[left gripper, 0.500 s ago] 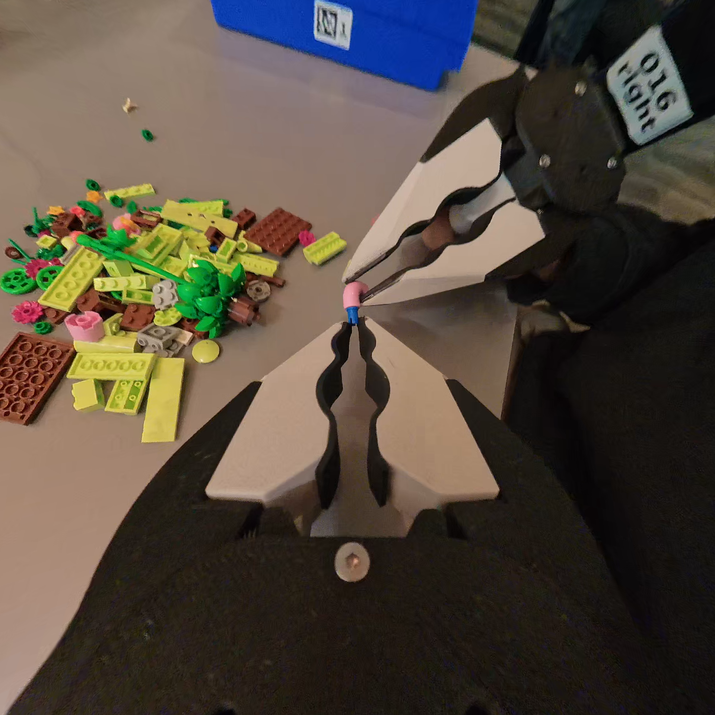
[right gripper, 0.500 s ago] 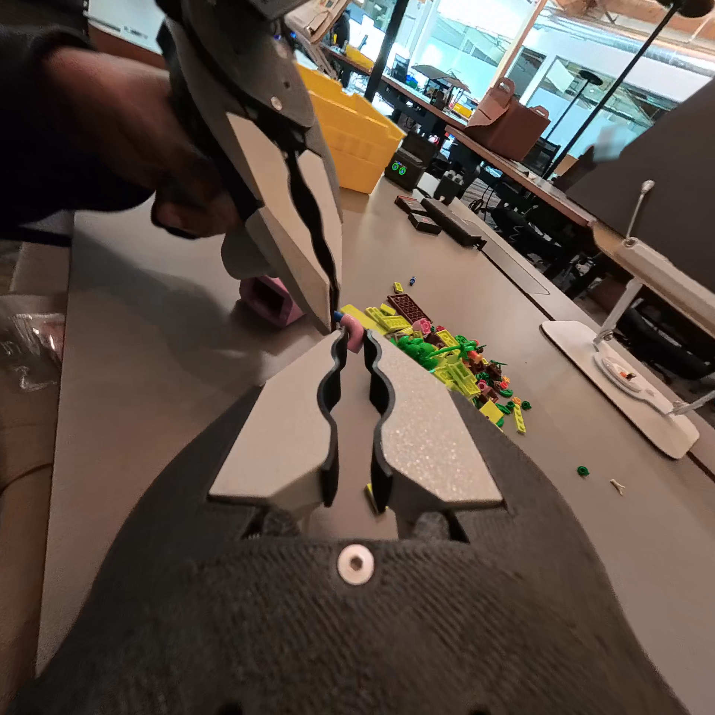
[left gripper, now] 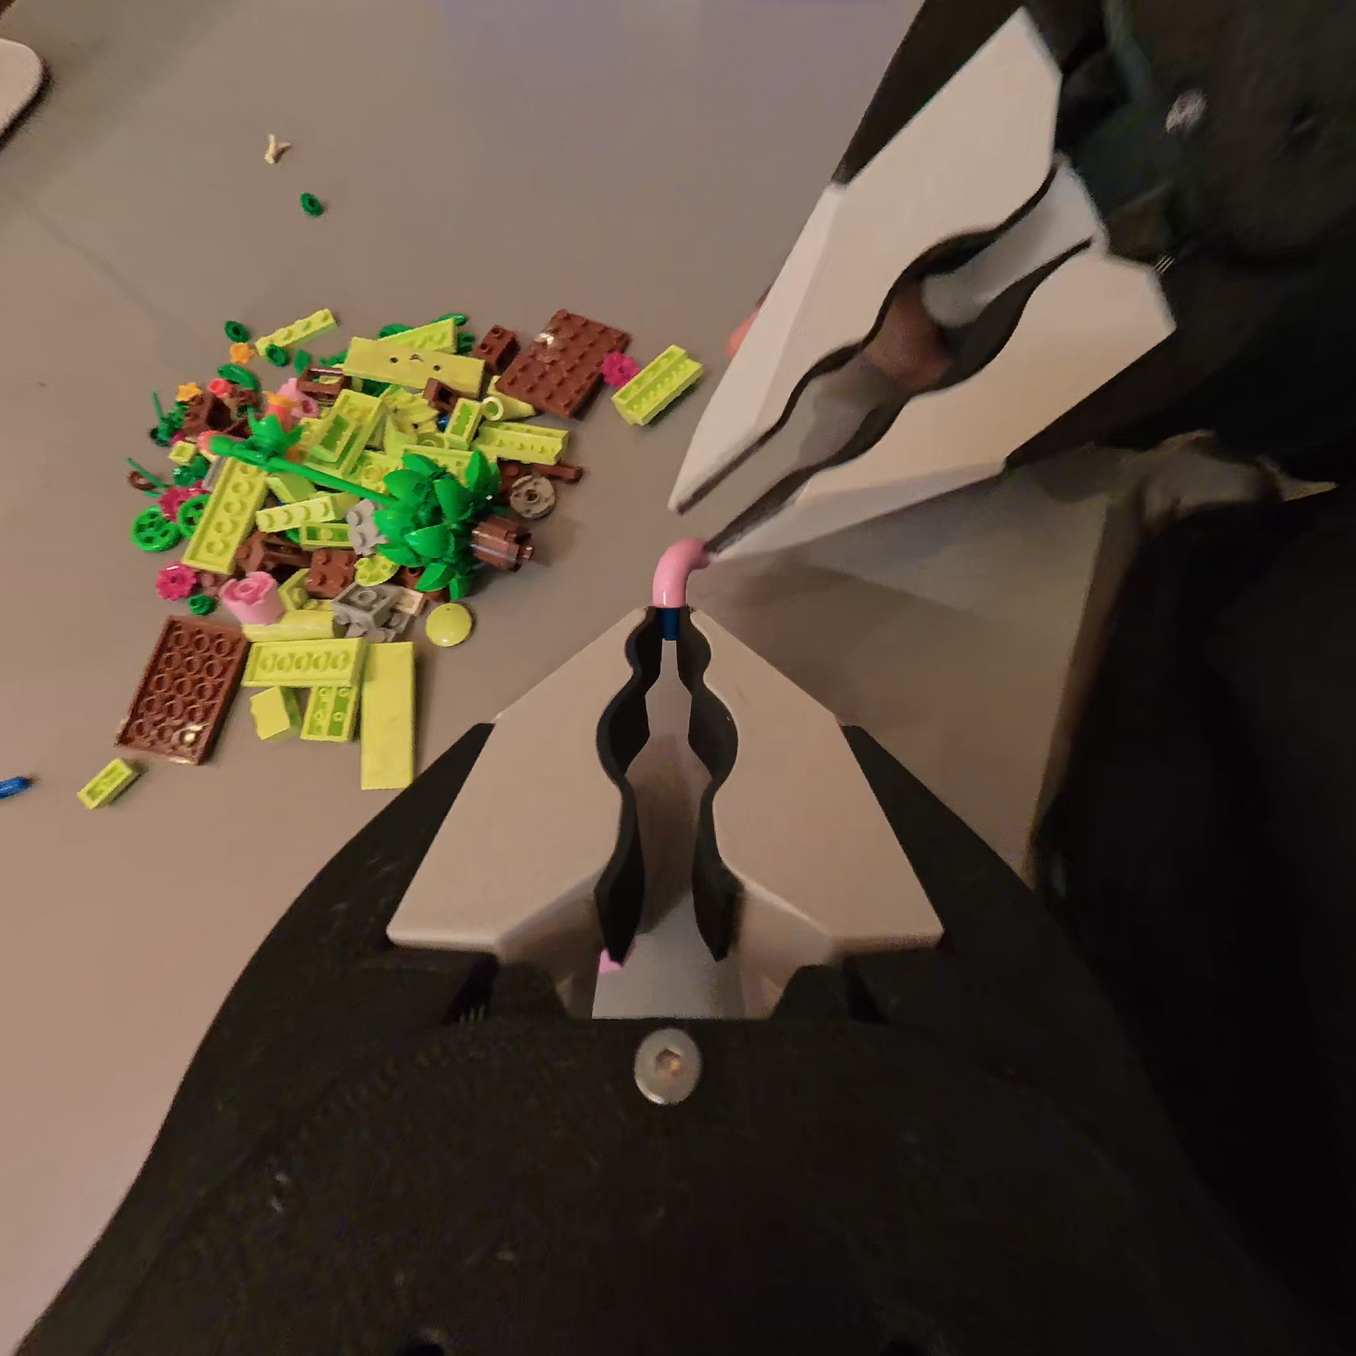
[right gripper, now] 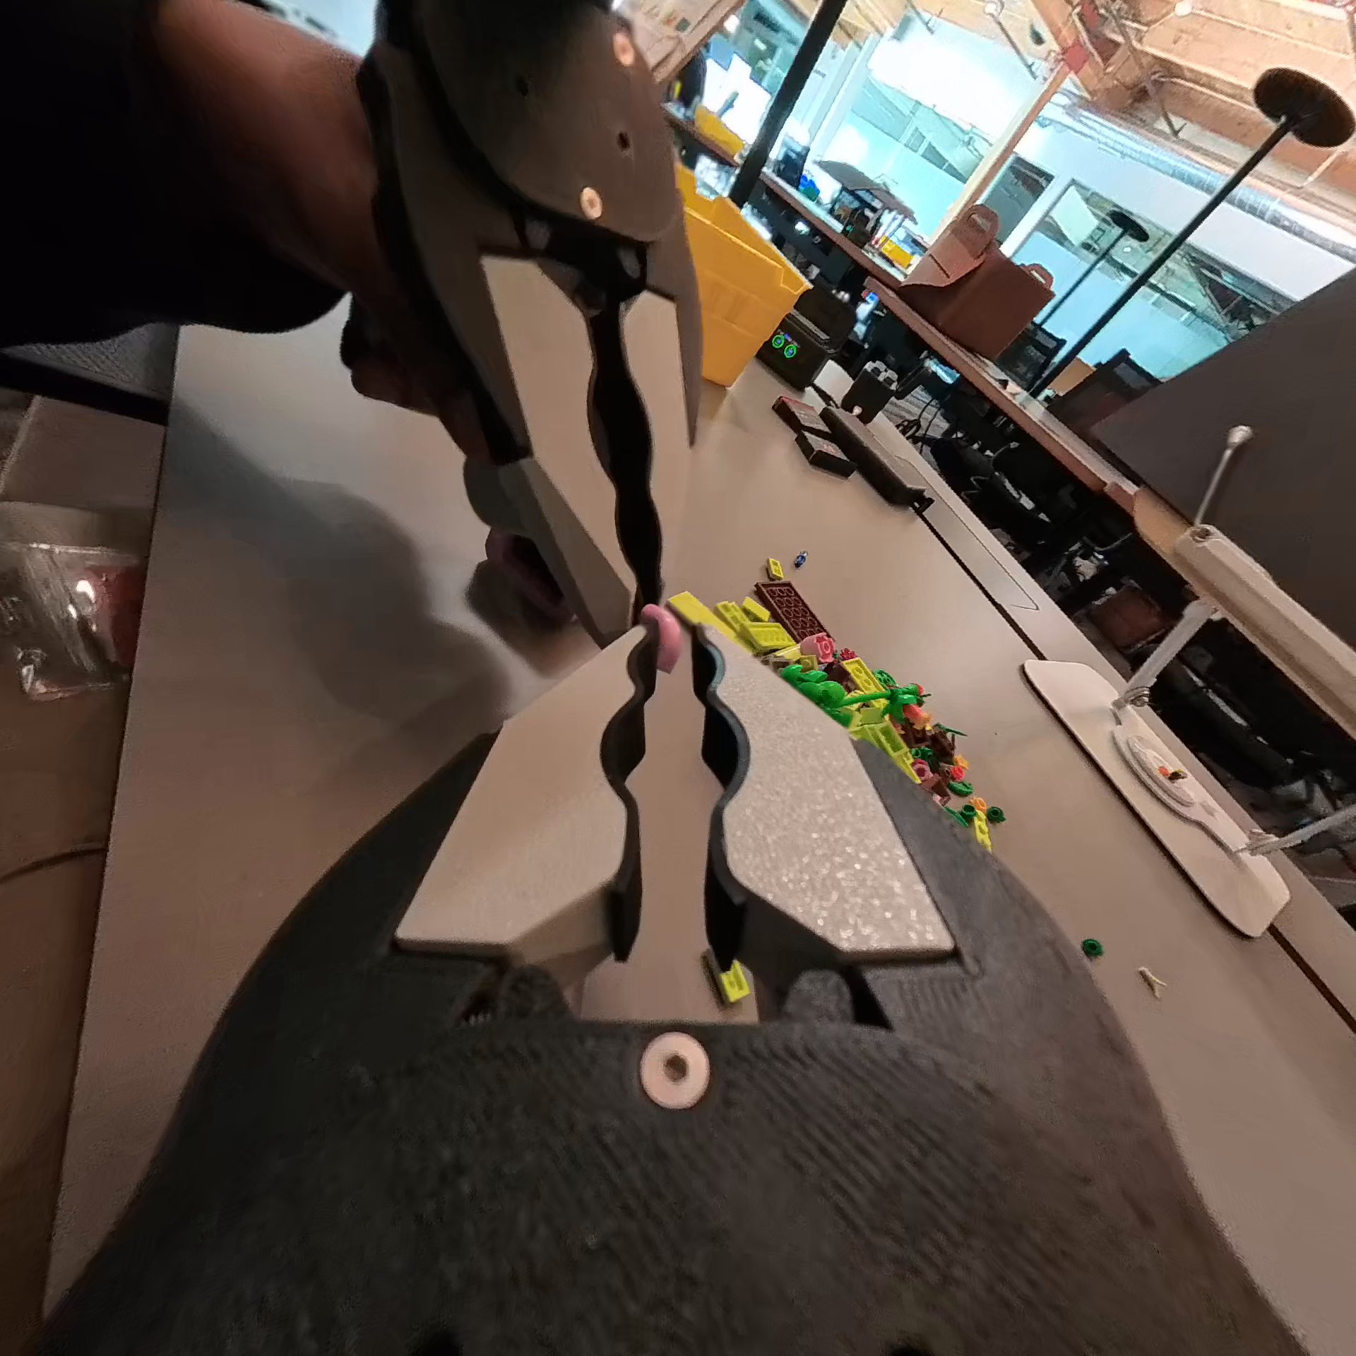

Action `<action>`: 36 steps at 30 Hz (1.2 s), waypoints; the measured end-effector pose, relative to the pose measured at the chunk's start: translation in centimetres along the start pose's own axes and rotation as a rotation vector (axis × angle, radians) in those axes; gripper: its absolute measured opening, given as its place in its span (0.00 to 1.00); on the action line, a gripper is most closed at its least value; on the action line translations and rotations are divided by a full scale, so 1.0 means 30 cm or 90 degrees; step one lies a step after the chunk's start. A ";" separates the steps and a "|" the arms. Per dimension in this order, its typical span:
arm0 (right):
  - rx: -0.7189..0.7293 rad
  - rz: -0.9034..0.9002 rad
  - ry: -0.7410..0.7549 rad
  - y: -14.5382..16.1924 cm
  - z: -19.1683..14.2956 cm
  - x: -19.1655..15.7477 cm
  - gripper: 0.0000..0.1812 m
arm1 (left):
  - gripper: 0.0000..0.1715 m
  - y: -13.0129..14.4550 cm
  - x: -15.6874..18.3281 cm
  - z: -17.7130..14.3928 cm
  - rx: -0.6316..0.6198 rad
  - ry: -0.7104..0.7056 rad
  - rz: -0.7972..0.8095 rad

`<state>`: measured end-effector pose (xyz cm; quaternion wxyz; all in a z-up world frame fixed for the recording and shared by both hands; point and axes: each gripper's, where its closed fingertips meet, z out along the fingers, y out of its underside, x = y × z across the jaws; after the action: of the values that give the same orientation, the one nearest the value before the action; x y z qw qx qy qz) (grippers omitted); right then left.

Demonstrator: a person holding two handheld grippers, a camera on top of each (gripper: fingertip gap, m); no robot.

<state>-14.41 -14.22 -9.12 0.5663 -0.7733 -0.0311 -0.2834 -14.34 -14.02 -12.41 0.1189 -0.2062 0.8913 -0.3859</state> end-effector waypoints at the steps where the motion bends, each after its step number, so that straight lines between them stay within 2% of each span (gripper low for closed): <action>1: 0.012 0.014 0.008 -0.007 -0.007 0.012 0.03 | 0.02 0.005 -0.010 0.002 -0.006 -0.015 0.009; 4: 0.063 0.100 0.040 -0.030 -0.039 0.080 0.01 | 0.02 -0.008 -0.017 0.003 0.007 -0.030 0.020; 7: 0.116 0.266 0.015 -0.045 -0.066 0.133 0.02 | 0.02 -0.035 -0.021 0.002 0.030 -0.049 0.033; 10: 0.132 0.418 -0.085 -0.049 -0.067 0.124 0.15 | 0.02 -0.066 -0.022 -0.004 0.053 -0.075 0.055; 12: 0.117 0.471 -0.130 -0.043 -0.054 0.107 0.21 | 0.02 -0.093 -0.014 -0.011 0.079 -0.077 0.061; 14: 0.103 0.486 -0.154 -0.042 -0.043 0.088 0.21 | 0.02 -0.111 -0.004 -0.015 0.097 -0.074 0.064; 19: 0.124 0.495 -0.172 -0.060 -0.045 0.080 0.13 | 0.02 -0.143 0.021 -0.016 0.134 -0.050 0.045; 22: 0.125 0.483 -0.177 -0.064 -0.047 0.072 0.03 | 0.01 -0.153 0.021 -0.020 0.145 -0.050 0.032; 29: 0.162 0.521 -0.190 -0.076 -0.069 0.094 0.02 | 0.02 -0.177 0.039 -0.016 0.163 -0.016 -0.028; 36: 0.221 0.583 -0.225 -0.109 -0.088 0.106 0.02 | 0.02 -0.204 0.067 -0.046 0.183 0.072 -0.105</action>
<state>-14.02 -16.28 -4.27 0.7382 -0.6386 0.1686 0.1371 -14.94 -17.86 -7.07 0.0649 -0.2376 0.8120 -0.5291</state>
